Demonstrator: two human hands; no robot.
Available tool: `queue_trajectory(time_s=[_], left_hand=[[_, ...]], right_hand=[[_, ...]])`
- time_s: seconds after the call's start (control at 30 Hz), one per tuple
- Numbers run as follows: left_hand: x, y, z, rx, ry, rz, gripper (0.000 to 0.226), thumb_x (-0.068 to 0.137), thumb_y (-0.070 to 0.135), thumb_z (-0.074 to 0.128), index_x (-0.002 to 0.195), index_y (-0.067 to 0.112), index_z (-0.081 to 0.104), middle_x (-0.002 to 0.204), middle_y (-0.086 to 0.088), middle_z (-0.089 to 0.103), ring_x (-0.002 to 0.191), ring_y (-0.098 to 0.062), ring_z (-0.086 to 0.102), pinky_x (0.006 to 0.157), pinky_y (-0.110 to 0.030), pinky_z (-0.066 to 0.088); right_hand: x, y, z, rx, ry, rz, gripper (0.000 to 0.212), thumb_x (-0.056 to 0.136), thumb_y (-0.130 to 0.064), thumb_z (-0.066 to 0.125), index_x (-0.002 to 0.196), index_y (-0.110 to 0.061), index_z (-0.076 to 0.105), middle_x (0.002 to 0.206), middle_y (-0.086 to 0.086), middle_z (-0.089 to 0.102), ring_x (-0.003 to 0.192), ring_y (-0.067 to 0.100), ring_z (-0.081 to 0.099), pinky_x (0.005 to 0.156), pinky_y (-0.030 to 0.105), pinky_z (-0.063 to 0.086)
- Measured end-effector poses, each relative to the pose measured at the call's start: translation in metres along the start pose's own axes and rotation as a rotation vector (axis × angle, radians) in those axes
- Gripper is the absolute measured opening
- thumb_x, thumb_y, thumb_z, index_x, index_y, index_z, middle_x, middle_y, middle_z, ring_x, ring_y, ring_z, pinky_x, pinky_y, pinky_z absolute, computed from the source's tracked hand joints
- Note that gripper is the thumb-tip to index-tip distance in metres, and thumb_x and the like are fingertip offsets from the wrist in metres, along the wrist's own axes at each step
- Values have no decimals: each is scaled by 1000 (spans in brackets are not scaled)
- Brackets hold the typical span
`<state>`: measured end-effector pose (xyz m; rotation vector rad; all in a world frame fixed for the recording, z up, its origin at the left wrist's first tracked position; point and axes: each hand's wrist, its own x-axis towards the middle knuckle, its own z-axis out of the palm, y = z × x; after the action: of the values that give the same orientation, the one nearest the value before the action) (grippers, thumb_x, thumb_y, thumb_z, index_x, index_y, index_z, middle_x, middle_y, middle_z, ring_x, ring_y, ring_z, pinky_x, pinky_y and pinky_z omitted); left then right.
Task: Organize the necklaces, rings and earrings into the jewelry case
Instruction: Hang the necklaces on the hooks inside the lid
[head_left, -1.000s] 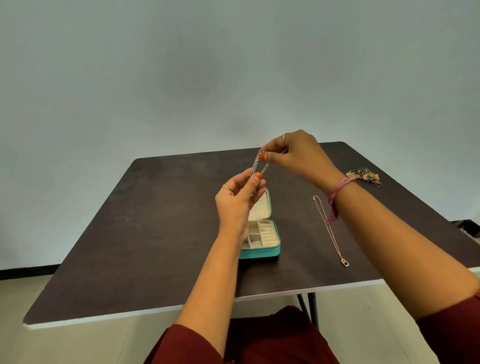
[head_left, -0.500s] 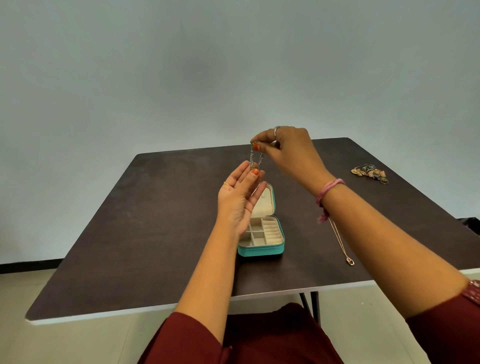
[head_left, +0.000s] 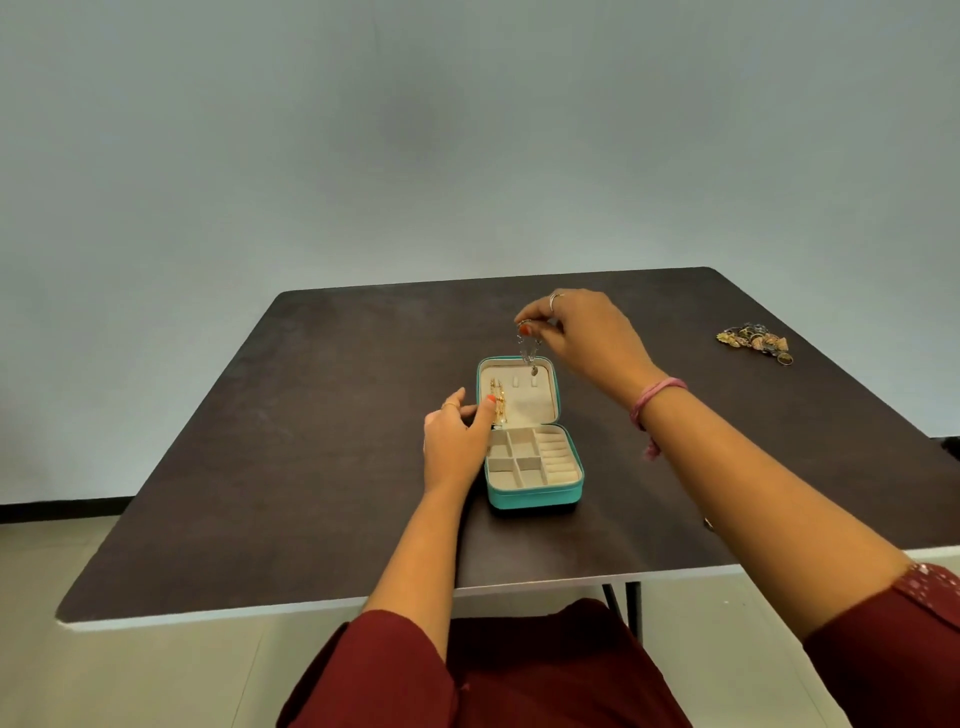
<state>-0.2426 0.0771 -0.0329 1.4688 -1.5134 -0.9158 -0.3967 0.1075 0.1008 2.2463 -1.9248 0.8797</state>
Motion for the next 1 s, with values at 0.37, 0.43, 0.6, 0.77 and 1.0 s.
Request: queue_trajectory(time_s=[0.37,0.43,0.6,0.77,1.0], left_hand=[[-7,2,-14,-311,-47,26,48,89,20,65,135,13,51,112,4,69,99,-2,63,87,-20,51],[-8,2,-16,-338,-52,30,45,89,18,67,132,12,54,116,0,68,98,0,64,80,-15,53],[-10,5,-18,-371,-63,55,40,88,17,67,126,11,59,114,-1,69,97,-1,66,80,-18,55],[-11,5,-19,-410,-66,72,37,87,13,69,122,11,61,110,1,70,95,3,66,76,-14,53],[-13,6,-20,-431,-65,78,35,86,11,69,120,11,63,108,3,70,96,2,66,75,-12,51]], right_hand=[[-15,6,25,-140,-28,-46,25,97,-29,50,115,-24,67,107,-2,67,100,17,55,73,29,46],[-19,7,30,-178,-34,-59,27,97,-30,48,117,-24,66,109,-1,67,99,19,56,74,30,47],[-25,8,40,-224,-17,-87,28,97,-30,48,118,-24,66,110,1,68,96,20,57,74,32,45],[-24,10,46,-253,34,-91,27,98,-28,48,117,-24,66,111,1,67,97,22,57,75,36,42],[-22,10,54,-430,103,-155,25,76,-18,77,101,-17,73,91,7,63,79,25,57,64,32,31]])
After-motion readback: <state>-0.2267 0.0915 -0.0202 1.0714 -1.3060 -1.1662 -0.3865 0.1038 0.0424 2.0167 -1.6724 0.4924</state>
